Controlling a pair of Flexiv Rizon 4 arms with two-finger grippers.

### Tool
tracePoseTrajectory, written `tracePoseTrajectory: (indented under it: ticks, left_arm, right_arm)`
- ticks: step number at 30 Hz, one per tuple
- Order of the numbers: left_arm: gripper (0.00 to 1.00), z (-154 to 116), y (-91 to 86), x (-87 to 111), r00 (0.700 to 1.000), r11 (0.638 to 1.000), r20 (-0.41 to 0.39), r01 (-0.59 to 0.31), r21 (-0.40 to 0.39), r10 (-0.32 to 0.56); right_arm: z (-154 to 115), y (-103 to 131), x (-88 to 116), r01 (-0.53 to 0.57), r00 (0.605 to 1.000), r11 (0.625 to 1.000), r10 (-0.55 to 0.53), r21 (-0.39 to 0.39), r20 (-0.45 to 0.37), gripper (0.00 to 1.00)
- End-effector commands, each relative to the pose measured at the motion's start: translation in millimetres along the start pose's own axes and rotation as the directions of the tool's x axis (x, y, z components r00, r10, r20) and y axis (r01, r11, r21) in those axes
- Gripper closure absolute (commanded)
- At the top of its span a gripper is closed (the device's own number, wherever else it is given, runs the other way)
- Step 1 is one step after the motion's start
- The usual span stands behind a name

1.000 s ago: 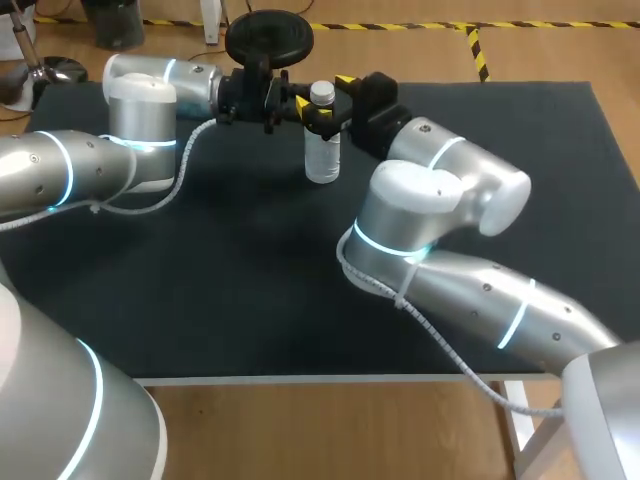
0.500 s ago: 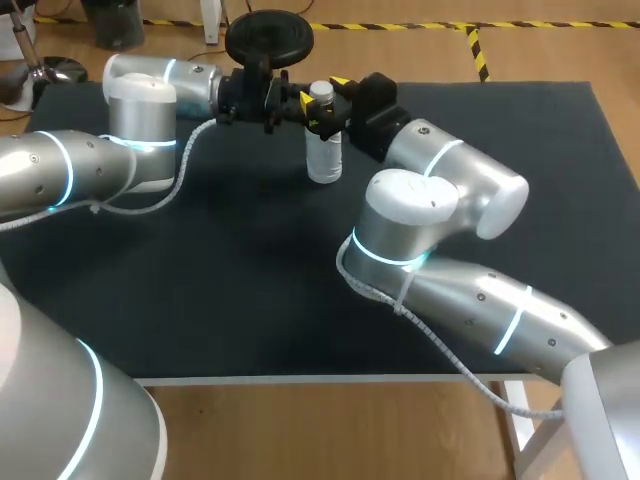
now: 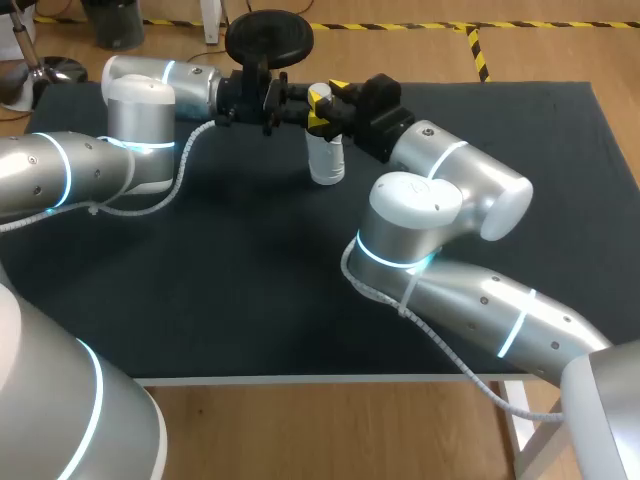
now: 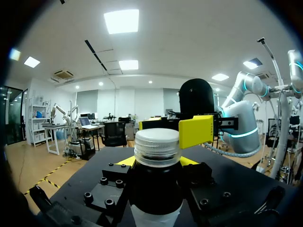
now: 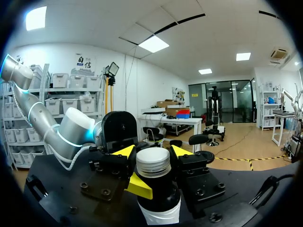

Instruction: Unscrew the bottle cap

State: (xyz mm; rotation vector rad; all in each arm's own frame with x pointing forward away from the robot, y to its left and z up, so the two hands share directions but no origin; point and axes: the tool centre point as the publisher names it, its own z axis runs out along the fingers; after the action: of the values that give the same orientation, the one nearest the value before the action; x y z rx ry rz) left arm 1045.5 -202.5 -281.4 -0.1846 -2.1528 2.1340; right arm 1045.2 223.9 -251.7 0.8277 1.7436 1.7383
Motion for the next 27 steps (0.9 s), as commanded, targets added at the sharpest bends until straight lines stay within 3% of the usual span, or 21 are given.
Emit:
tracePoseTrajectory:
  ticks: [1, 7, 18, 27]
  left_arm:
    - [1.0, 2, -2.9, -2.8, 1.0, 1.0, 0.004, 0.001, -0.003, -0.001]
    - [1.0, 2, -2.9, -2.8, 1.0, 1.0, 0.004, 0.001, -0.003, -0.001]
    - [1.0, 2, -2.9, -2.8, 1.0, 1.0, 0.004, 0.001, -0.003, -0.001]
    - [1.0, 2, -2.9, -2.8, 1.0, 1.0, 0.004, 0.001, -0.003, -0.001]
  right_arm:
    - [-9, 1, 3, -0.001, 1.0, 1.0, 0.001, 0.012, -0.006, 1.0]
    - [-11, 1, 2, -0.008, 0.999, 1.0, 0.009, 0.02, -0.04, 1.0]
    - [-2, -2, -3, -0.026, 0.975, 0.999, 0.03, 0.021, -0.22, 1.0]
    - [2, -6, -6, -0.014, 0.91, 1.0, 0.017, 0.01, -0.415, 1.0]
